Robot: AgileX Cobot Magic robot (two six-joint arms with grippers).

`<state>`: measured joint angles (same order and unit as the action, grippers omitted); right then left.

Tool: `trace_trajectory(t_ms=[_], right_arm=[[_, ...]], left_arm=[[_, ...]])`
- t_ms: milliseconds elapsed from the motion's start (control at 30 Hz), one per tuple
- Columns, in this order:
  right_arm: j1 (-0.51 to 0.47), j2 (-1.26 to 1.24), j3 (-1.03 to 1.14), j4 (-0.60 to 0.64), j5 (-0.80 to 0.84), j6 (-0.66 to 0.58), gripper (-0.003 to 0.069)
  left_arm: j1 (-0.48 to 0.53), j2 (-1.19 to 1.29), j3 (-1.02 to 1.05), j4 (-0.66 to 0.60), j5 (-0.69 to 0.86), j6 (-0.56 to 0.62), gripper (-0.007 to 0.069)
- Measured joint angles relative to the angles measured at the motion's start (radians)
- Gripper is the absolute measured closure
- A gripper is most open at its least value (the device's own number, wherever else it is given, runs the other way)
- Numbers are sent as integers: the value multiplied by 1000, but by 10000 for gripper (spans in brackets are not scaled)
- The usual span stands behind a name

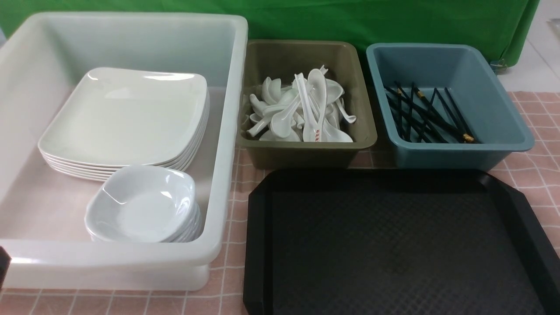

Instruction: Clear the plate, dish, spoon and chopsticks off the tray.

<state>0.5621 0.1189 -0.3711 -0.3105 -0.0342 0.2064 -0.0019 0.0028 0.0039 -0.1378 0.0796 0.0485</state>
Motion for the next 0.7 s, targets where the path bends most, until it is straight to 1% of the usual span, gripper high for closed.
trace_trajectory(t_ms=[100,133,200,700], right_arm=[[0,0,1,0,0,0,447],[0,0,1,0,1,0,443],[0,-1,1,0,1,0,440],[0,-1,1,0,1,1,419]], left_arm=[[17,-3,1,19,37,-5,624],[20,-3,1,32,86,-6,624],[20,-3,2,42,119,-4,624],[20,-3,2,54,135,7,620]])
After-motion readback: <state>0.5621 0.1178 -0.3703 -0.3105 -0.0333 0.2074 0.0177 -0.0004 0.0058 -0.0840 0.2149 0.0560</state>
